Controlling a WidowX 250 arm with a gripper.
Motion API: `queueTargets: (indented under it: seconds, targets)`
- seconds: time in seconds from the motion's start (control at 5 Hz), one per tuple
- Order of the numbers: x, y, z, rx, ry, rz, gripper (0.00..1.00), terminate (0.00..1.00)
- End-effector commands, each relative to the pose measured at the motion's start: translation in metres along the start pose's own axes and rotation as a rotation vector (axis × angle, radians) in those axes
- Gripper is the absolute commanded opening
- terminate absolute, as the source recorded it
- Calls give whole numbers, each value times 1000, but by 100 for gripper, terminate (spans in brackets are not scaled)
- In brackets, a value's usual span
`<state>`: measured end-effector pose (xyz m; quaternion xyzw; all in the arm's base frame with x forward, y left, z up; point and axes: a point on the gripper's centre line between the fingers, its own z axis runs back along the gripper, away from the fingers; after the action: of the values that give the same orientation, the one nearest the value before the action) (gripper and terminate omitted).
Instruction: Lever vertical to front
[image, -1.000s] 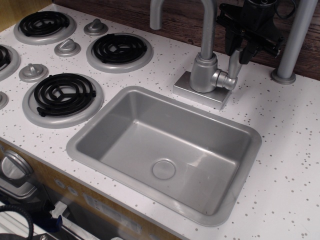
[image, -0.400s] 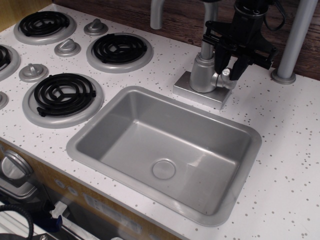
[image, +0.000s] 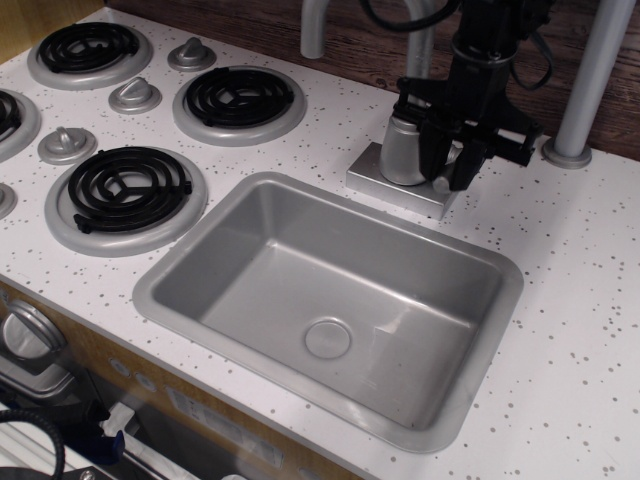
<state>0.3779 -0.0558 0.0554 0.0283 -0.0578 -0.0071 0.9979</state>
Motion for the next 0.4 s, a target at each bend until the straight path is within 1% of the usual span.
queueTargets:
  seconds: [0.0, 0.2]
  targets:
    - [7, 8, 12, -21, -77, 20, 0, 0]
    - [5, 6, 16, -11, -72, 31, 100, 0]
